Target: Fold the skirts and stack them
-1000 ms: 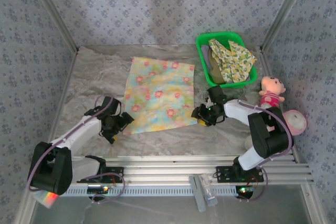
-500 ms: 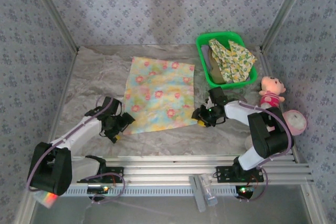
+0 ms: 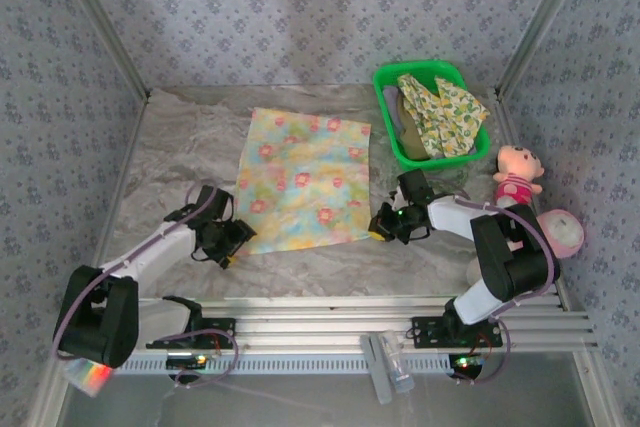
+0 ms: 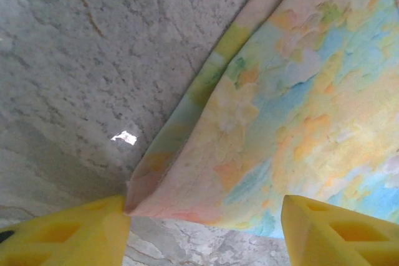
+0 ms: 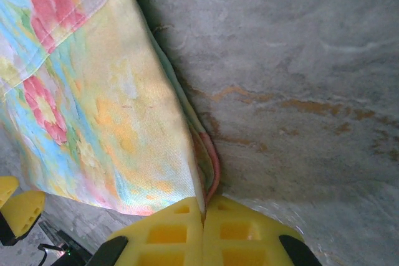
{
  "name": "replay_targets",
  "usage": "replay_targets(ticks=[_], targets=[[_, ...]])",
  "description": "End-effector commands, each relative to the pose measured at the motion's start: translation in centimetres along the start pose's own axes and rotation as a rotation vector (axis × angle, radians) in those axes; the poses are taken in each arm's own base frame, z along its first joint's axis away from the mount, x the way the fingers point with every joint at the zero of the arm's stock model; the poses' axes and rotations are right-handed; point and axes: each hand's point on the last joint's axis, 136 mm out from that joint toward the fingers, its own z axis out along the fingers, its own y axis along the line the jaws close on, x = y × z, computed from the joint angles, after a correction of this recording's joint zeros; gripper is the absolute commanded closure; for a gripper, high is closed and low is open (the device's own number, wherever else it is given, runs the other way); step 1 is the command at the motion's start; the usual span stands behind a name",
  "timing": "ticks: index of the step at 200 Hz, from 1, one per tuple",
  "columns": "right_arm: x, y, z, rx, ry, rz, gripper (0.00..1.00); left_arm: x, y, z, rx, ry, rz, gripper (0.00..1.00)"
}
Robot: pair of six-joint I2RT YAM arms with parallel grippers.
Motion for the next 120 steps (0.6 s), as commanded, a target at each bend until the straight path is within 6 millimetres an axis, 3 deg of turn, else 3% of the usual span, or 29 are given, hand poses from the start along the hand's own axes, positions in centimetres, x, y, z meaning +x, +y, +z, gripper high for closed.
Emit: replay_targets(ticks=[1,27,64,81,98,120], targets=[[0.1,0.1,-0.1,-0.02,0.001,0.0,1.0,0.1,0.2,0.2,-0.012,0.004,0.009,0.42],[0.2,0.2,-0.2,-0.025,0.001,-0.004,1.0,-0.2,0.4,0.8,-0.037,0.002,0.021,0.57],[0.5,0.6,-0.8,-0.043,-0.011,-0.032,1.0,-0.4,2.6,0.4,-0.115,-0.063,-0.001,1.0],[1.9,0.0,-1.5,-0.024,0.023,-0.038,1.0,0.2,4.3,-0.5,-0.14,-0.11,-0.034,1.0],[2.8,0.2,-3.0,-0.021,0.046,-0.036,1.0,0.5,4.7,-2.5,-0.121,-0.17,-0.051,1.0],[0.5,3.2,-5.8,-0.086,-0.05,-0.046,1.0,-1.4,2.7,-6.9,-0.041,-0.31,-0.041,1.0]])
